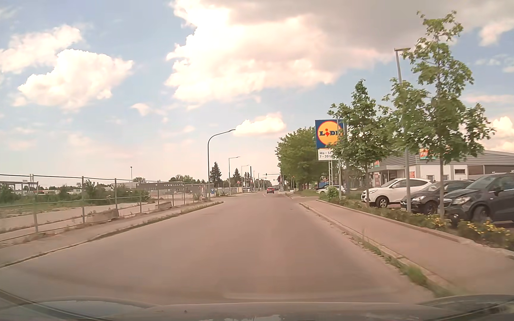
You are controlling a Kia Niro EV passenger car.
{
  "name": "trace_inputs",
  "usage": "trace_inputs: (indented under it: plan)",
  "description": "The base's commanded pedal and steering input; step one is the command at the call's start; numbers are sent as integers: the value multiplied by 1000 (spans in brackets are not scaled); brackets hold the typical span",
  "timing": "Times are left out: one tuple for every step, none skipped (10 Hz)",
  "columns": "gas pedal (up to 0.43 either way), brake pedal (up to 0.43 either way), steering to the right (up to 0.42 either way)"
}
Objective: Follow the waypoints while adhering to traffic rules and regulations
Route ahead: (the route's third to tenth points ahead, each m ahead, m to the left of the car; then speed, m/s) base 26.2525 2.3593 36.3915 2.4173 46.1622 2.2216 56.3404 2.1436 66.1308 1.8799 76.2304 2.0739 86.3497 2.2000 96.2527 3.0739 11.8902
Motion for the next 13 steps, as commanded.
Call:
trace_inputs:
  plan:
    - [59,18,2]
    - [59,18,2]
    - [59,18,1]
    - [59,18,1]
    - [59,18,1]
    - [59,18,1]
    - [59,18,1]
    - [59,18,1]
    - [59,18,1]
    - [59,18,0]
    - [59,18,-3]
    - [59,18,-3]
    - [59,18,-4]
